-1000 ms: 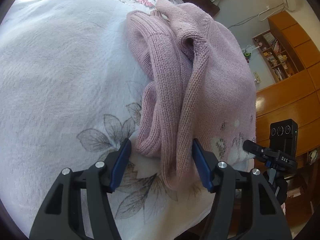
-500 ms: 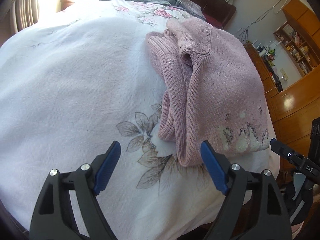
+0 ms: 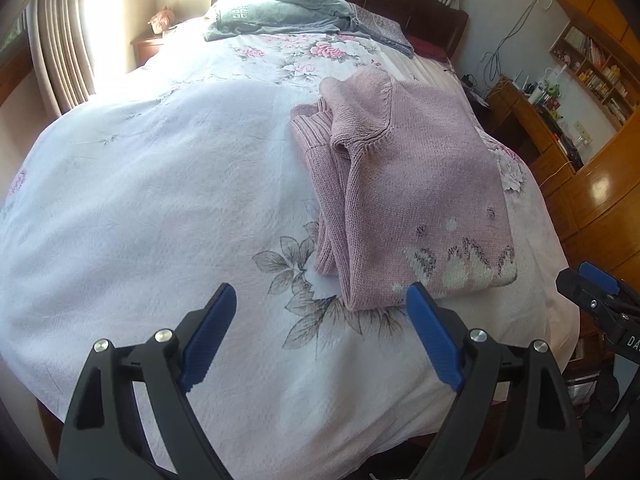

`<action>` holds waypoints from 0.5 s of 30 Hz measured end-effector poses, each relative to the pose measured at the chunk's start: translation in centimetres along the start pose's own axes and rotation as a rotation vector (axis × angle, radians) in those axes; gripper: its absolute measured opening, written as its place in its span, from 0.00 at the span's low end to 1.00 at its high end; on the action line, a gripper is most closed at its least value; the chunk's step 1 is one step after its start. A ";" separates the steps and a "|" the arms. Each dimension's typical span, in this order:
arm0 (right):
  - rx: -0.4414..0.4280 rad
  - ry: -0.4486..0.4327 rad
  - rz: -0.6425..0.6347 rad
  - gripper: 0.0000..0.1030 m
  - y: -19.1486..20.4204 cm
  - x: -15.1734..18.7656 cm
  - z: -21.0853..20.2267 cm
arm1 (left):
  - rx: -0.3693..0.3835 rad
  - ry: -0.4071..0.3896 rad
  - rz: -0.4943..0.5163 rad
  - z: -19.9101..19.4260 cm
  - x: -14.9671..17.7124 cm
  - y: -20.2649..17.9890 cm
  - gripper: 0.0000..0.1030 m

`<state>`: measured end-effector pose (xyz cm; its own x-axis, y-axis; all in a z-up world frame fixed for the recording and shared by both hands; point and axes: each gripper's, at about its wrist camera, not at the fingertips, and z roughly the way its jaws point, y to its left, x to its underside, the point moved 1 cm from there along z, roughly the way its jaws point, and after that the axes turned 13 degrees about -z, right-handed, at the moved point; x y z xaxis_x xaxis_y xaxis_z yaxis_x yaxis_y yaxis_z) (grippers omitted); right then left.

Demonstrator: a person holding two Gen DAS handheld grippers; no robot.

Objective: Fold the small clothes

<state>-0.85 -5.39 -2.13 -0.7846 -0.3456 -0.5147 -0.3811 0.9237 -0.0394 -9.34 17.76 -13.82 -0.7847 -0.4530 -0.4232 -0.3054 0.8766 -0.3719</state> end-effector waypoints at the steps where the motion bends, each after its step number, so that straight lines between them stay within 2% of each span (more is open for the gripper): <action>1: 0.000 -0.002 0.001 0.96 0.0 -0.1 -0.2 | -0.009 -0.010 0.008 -0.2 -0.1 -0.1 0.84; 9: 0.031 -0.025 0.008 0.96 0.2 -0.8 -2.1 | -0.008 -0.027 0.023 -1.7 0.0 -0.5 0.85; 15: 0.011 -0.018 0.029 0.96 0.1 -0.9 -2.3 | -0.003 -0.042 0.045 -2.6 0.2 -1.2 0.85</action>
<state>-1.32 -5.42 0.32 -0.7861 -0.3155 -0.5315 -0.3526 0.9352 -0.0336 -10.55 17.02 -11.29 -0.7742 -0.4194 -0.4740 -0.2718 0.8967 -0.3495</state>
